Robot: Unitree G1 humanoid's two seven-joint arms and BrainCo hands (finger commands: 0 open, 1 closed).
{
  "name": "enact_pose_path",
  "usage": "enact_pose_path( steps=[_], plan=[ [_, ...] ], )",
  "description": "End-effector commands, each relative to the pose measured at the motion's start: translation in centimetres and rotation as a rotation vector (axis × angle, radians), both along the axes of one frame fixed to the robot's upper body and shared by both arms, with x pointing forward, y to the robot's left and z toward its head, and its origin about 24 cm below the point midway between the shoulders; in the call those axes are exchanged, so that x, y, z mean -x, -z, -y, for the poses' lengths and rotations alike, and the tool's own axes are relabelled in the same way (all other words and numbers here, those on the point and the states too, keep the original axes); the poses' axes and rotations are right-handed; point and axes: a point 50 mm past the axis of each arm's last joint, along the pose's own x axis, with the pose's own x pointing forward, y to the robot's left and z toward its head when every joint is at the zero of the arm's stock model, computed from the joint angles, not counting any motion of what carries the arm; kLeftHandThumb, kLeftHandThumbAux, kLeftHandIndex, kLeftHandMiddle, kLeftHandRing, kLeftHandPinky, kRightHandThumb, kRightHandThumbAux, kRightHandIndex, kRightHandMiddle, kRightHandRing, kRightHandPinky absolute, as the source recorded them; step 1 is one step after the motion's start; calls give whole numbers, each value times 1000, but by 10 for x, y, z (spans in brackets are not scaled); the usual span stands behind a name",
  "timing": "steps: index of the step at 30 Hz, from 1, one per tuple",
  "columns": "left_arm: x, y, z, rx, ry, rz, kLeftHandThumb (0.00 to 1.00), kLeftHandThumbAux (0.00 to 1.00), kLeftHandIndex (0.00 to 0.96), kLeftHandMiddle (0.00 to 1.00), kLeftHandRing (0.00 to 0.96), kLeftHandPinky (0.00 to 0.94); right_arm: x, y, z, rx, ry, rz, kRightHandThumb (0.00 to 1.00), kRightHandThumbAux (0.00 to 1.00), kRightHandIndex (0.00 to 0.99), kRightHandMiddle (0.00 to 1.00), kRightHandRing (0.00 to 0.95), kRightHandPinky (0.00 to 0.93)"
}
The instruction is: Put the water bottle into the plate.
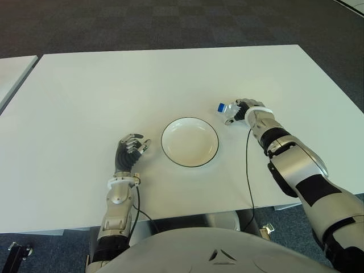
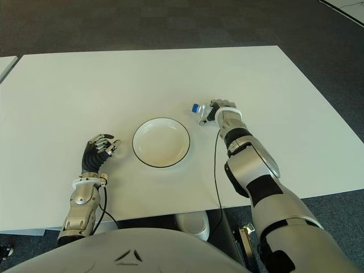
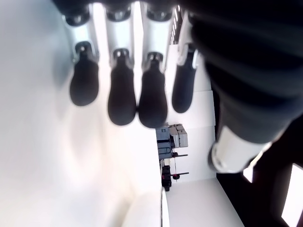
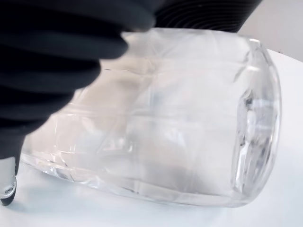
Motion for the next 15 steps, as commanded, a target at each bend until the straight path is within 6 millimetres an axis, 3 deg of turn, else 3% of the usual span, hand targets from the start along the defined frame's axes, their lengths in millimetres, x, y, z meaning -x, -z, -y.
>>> enact_pose_path(
  steps=[1,9,15],
  plan=[
    [6,3,-3,-1,-32,-35,708,713,437,701,684,677,32,42,12,-40,82,-177,394,627,0,0,0,43],
    [9,4,-6,-4,-42,-41,708,713,437,704,689,684,32,41,16,-102,127,-150,377,658,0,0,35,185],
    [9,4,-7,0,-50,-42,708,712,437,710,693,682,27,36,13,-120,138,-120,409,667,1,29,47,143]
  ],
)
